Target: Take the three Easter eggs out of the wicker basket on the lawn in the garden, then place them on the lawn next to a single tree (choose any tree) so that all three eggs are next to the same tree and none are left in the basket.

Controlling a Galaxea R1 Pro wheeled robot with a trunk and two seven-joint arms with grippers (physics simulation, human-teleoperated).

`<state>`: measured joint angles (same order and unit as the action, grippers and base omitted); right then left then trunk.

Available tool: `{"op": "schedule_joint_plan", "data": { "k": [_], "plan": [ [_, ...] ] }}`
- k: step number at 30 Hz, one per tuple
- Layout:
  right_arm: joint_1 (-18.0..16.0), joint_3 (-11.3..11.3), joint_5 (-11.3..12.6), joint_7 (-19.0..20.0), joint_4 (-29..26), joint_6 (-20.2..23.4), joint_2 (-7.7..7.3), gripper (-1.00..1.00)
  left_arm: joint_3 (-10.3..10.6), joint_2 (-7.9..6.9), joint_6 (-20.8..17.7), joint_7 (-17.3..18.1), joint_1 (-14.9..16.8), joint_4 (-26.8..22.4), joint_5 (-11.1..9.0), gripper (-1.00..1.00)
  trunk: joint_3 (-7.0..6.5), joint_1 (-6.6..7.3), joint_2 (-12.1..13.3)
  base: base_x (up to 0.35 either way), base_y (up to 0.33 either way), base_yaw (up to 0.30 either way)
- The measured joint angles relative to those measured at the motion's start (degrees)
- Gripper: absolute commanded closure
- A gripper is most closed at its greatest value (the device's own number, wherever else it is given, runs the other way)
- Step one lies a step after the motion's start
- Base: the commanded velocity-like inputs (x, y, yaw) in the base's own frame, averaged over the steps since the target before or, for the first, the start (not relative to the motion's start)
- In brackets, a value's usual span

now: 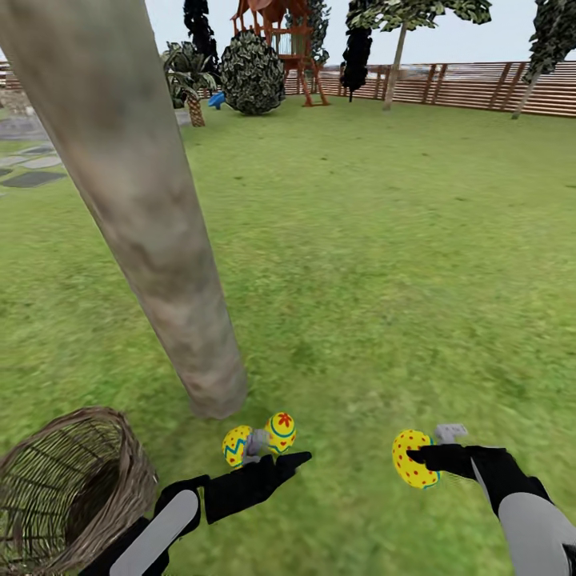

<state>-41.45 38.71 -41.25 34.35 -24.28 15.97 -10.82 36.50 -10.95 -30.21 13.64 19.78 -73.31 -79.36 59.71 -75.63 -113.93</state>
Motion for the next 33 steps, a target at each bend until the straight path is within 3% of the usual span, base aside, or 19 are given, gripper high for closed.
{"op": "schedule_joint_plan", "data": {
  "k": [1, 3, 5, 6, 8, 10, 12, 14, 16, 18, 20, 22, 24, 26, 27, 29, 33],
  "plan": [
    [0.0, 0.0, -0.1, -1.3, -0.1, 0.0, 0.0, 1.0, -0.4, -1.06, 0.0, 0.2, 0.0, -0.7, -0.1, -1.0, 0.0, 0.0, 0.0, 0.115, -0.119, 0.285],
    [0.0, -0.1, 0.0, -2.6, -0.2, 0.0, 0.01, 1.0, -4.4, -2.44, -0.4, 0.6, 0.0, -3.3, -0.3, -1.0, 0.0, 0.0, 0.0, 0.129, -0.121, 0.285],
    [0.0, -0.2, 0.0, -2.9, -0.1, 0.0, 0.3, 1.0, -8.9, -2.25, -0.7, 0.7, 0.2, -6.2, -0.3, -1.0, 0.0, 0.0, 0.0, 0.071, -0.067, 0.285],
    [0.0, -0.2, -0.1, -2.9, -0.1, 0.0, 0.85, 1.0, -9.8, -1.89, -0.6, 0.9, 0.5, -6.7, -0.3, -1.0, 0.0, -0.01, 0.0, 0.021, -0.02, 0.285],
    [0.0, -0.2, -0.3, -3.8, 0.0, 0.0, 2.23, 1.0, -11.8, -0.05, -0.5, 2.7, 1.1, -8.2, -0.3, -1.0, 0.0, -0.01, 0.0, 0.006, -0.006, 0.285],
    [0.0, -0.3, -0.2, -8.2, 0.0, 0.0, 3.97, 1.0, -14.7, 3.57, -0.6, 8.6, 2.2, -9.1, -0.4, -1.0, 0.0, -0.01, 0.0, 0.001, -0.001, 0.284],
    [0.0, -1.8, 0.0, -11.1, -0.1, -0.6, 5.44, 1.0, -15.2, 6.38, -0.8, 11.5, 2.5, -9.9, -0.3, -1.0, 0.0, -0.01, 0.0, 0.0, 0.0, 0.284],
    [0.0, -3.9, 0.0, -11.8, -0.5, -2.1, 6.7, 1.0, -15.0, 7.21, -0.9, 12.6, 2.6, -11.2, -0.4, -1.0, 0.0, -0.01, 0.0, 0.0, 0.0, 0.284],
    [-0.1, -4.5, 0.0, -14.5, -0.8, -5.1, 7.09, 1.0, -13.3, 7.35, -0.9, 18.0, 2.6, -11.8, -0.4, -1.0, 0.0, -0.01, 0.0, 0.0, 0.0, 0.19],
    [-0.1, -4.6, 0.0, -18.7, -0.3, -10.7, 7.17, 1.0, -12.2, 7.62, -0.9, 21.4, 2.6, -11.7, -0.4, -1.0, 0.0, -0.01, 0.0, 0.024, 0.0, 0.027],
    [-0.1, -4.6, -0.1, -19.6, -0.1, -13.5, 7.14, 1.0, -8.5, 9.22, -0.8, 21.9, 2.6, -11.6, -0.4, -1.0, 0.0, 0.01, 0.0, 0.217, 0.0, 0.005],
    [-0.1, -4.7, 0.0, -19.8, -0.8, -14.2, 7.04, 1.0, -6.5, 11.47, -0.9, 21.7, 2.6, -11.6, -0.4, -1.0, 0.0, 0.02, 0.0, 0.327, 0.0, 0.0],
    [-0.1, -4.8, 0.0, -20.9, -1.0, -16.1, 7.08, 1.0, -6.3, 11.76, -1.0, 21.8, 2.6, -11.6, -0.4, -1.0, 0.0, 0.02, 0.0, 0.336, 0.0, 0.0],
    [-0.3, -5.3, -0.1, -27.0, -0.3, -17.6, 7.84, 1.0, -6.3, 11.86, -1.0, 21.8, 2.6, -11.5, -0.3, -1.0, 0.0, 0.01, 0.0, 0.173, 0.0, 0.0],
    [-0.4, -6.7, -0.1, -30.5, 0.4, -18.0, 8.51, 1.0, -4.9, 11.89, -0.9, 21.7, 2.6, -11.5, -0.2, -1.0, 0.0, 0.0, 0.0, 0.041, 0.0, 0.0],
    [-0.6, -11.7, 0.1, -33.2, 2.9, -18.3, 9.05, 1.0, -1.1, 11.87, -0.8, 21.7, 2.6, -11.5, -0.2, -1.0, 0.01, -0.01, 0.0, 0.012, 0.0, 0.0],
    [-0.9, -17.8, 0.1, -33.8, 4.8, -20.8, 9.41, 1.0, -0.3, 11.43, -0.8, 21.6, 2.6, -11.2, -0.3, -1.0, 0.01, -0.01, 0.0, 0.001, 0.0, 0.016]
  ]
}}
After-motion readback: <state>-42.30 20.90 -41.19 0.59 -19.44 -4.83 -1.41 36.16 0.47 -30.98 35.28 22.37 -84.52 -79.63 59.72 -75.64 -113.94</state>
